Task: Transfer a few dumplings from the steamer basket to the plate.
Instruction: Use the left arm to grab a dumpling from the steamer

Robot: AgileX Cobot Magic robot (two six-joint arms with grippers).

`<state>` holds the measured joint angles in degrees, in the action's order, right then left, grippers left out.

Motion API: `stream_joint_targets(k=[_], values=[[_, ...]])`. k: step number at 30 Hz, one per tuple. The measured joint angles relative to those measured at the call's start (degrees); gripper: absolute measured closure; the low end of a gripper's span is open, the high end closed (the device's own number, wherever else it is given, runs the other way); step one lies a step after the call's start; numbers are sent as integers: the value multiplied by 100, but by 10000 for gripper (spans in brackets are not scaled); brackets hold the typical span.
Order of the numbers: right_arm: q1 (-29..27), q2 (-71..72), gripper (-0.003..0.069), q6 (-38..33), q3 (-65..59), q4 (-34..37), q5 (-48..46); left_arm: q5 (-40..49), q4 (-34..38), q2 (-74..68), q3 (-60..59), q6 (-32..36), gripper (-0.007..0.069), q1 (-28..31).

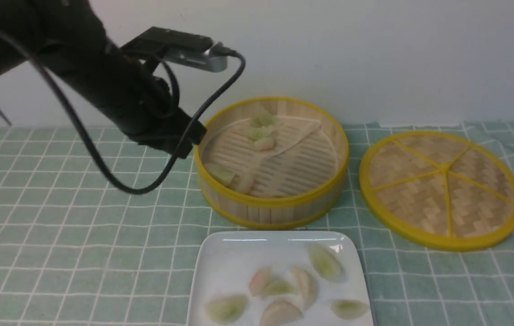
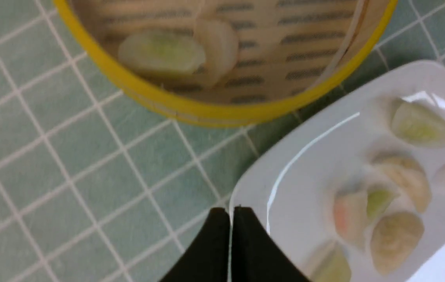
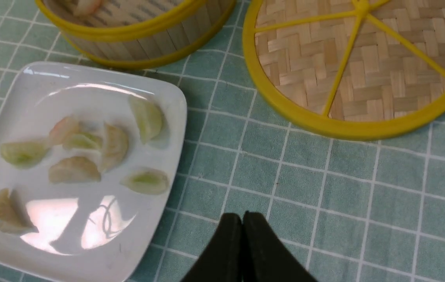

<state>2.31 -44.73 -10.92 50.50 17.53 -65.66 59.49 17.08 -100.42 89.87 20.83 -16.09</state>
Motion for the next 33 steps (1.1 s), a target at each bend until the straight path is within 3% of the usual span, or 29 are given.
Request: stream_joint_targets(k=[5, 9, 10, 11, 16, 21, 33], values=[[0, 0, 672, 0, 0, 39, 0, -130, 16, -903, 889, 464, 623, -182], [0, 0, 672, 0, 0, 159, 0, -325, 56, -1377, 1224, 545, 564, -254], [0, 0, 672, 0, 0, 204, 0, -467, 45, -1646, 1321, 551, 503, -274], [0, 0, 672, 0, 0, 204, 0, -500, 30, -1671, 1333, 551, 495, -273], [0, 0, 672, 0, 0, 276, 0, -899, -250, -2201, 1376, 556, 243, -279], [0, 0, 672, 0, 0, 276, 0, -1096, -331, -2516, 1376, 604, 102, -284], [0, 0, 672, 0, 0, 283, 0, -1140, -1045, -2767, 1430, 639, 96, -453]])
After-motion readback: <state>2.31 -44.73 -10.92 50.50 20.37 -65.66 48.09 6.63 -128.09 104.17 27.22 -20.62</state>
